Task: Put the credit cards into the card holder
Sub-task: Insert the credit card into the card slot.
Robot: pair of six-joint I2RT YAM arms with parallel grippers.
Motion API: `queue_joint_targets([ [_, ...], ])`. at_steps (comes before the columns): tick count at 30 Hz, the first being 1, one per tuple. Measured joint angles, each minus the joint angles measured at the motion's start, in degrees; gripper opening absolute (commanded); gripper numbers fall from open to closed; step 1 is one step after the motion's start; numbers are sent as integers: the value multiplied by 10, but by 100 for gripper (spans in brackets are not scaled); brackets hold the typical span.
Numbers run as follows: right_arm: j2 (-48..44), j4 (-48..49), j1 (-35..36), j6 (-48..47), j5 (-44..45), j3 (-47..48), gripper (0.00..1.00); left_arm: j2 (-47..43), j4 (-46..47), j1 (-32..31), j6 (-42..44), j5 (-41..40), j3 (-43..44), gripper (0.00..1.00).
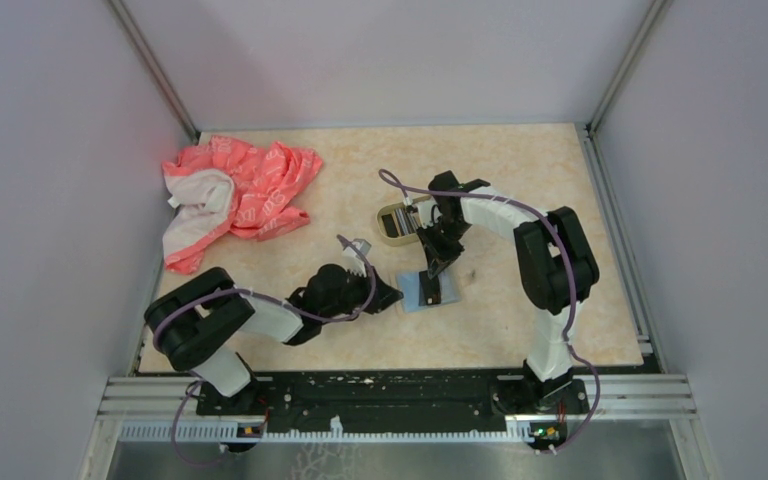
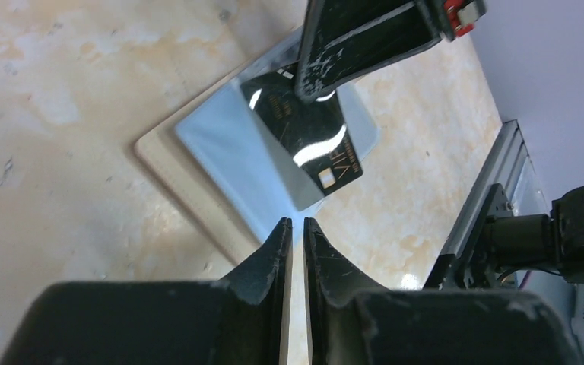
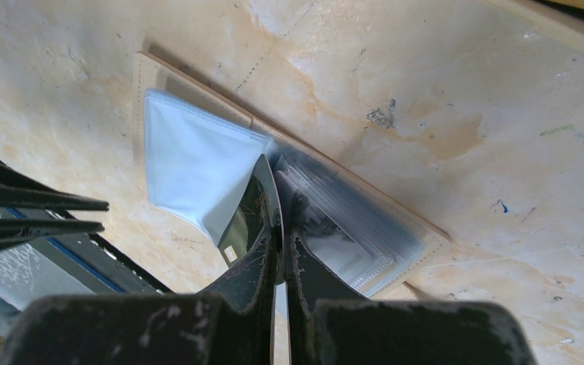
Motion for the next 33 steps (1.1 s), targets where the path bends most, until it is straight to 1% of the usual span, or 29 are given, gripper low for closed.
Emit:
queue_joint_targets([
  [5,0,0,0,0,0,0,0,31,-3,0,4,4,48,13],
  [9,1,-1,0,0,-2,0,2,66,-28,0,-1,-12,76,12],
  [16,2,-2,0,0,-3,0,2,81,-71,-1,-30,-54,85,10],
  [22,5,-3,2,0,-4,1,6,74,-91,-1,-49,-85,86,7],
  [26,8,-7,5,0,-4,5,8,71,-92,-1,-56,-95,82,6],
  [33,12,-12,7,0,-3,10,10,71,-87,0,-57,-96,78,6],
])
